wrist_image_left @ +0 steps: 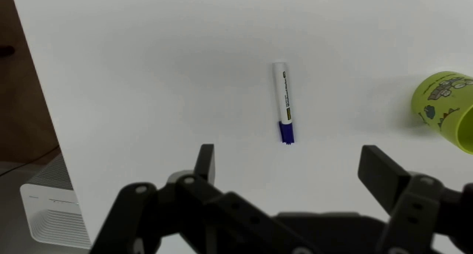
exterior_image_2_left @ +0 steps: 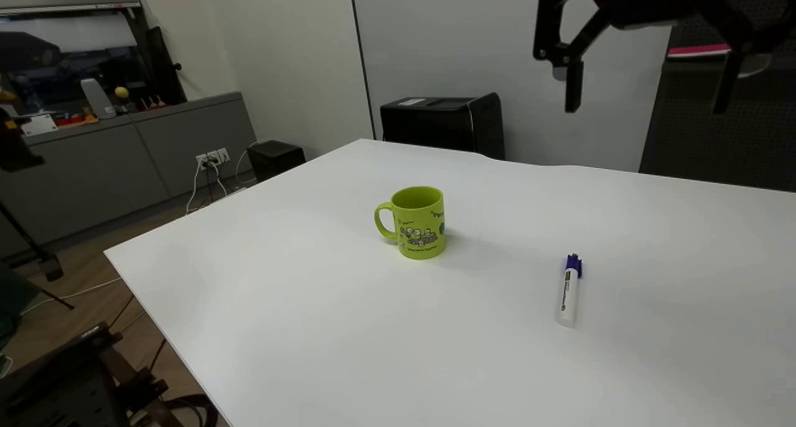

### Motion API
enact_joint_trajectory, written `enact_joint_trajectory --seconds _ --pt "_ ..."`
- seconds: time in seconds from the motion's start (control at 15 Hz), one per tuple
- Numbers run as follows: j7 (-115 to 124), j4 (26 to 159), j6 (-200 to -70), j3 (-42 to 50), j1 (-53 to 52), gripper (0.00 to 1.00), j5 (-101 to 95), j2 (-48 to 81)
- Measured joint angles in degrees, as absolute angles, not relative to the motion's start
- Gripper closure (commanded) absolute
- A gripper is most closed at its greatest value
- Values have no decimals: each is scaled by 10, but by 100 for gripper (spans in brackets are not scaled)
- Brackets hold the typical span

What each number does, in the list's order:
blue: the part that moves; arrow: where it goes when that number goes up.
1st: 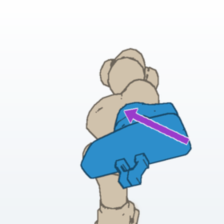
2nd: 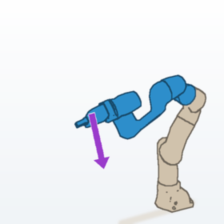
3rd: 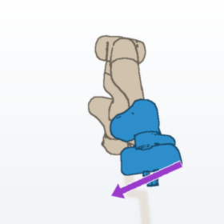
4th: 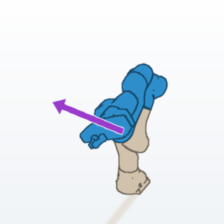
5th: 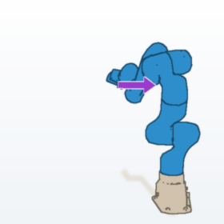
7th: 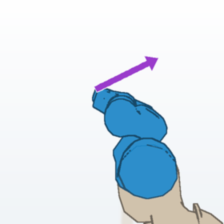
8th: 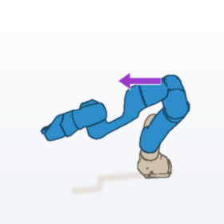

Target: Pick up the marker and put it in the white cup

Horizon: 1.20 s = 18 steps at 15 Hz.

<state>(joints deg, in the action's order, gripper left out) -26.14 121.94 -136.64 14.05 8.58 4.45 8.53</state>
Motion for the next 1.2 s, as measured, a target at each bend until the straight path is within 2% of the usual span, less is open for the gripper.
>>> enact_joint_trajectory --seconds 1.2 --pt "-264 1183 -1351 108 109 0 39 139"
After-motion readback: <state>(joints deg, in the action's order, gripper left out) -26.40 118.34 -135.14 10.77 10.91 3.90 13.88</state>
